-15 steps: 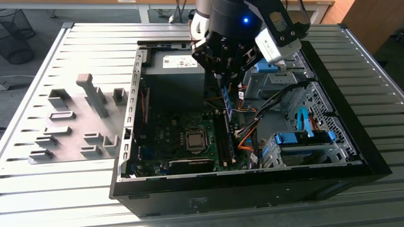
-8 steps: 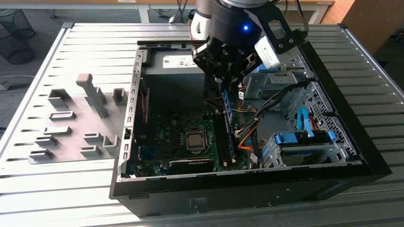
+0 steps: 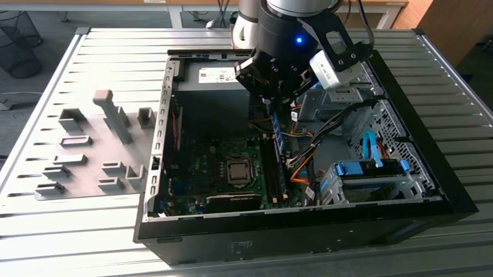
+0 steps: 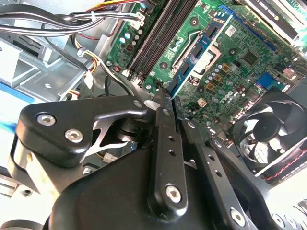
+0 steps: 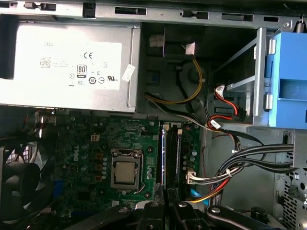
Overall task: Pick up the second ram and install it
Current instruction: 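Insert the second ram into the second slot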
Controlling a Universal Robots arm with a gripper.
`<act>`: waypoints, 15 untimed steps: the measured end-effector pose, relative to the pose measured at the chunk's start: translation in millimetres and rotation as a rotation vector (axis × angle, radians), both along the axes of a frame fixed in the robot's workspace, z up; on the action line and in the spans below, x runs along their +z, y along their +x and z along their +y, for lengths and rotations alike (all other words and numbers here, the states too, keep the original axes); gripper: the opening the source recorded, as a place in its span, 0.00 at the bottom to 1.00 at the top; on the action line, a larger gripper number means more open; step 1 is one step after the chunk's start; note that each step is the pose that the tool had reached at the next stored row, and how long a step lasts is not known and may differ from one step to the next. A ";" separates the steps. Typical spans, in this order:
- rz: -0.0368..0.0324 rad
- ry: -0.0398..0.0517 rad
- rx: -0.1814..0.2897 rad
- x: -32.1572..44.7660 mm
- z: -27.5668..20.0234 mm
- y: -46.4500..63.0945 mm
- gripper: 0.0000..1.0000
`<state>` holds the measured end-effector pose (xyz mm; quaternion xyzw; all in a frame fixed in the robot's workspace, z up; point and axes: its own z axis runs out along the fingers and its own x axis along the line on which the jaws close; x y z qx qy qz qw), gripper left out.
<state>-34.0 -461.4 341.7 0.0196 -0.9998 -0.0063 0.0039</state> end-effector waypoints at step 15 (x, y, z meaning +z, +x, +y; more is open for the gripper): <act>0.0000 0.0001 0.000 -3.2 0.0 0.0 0.14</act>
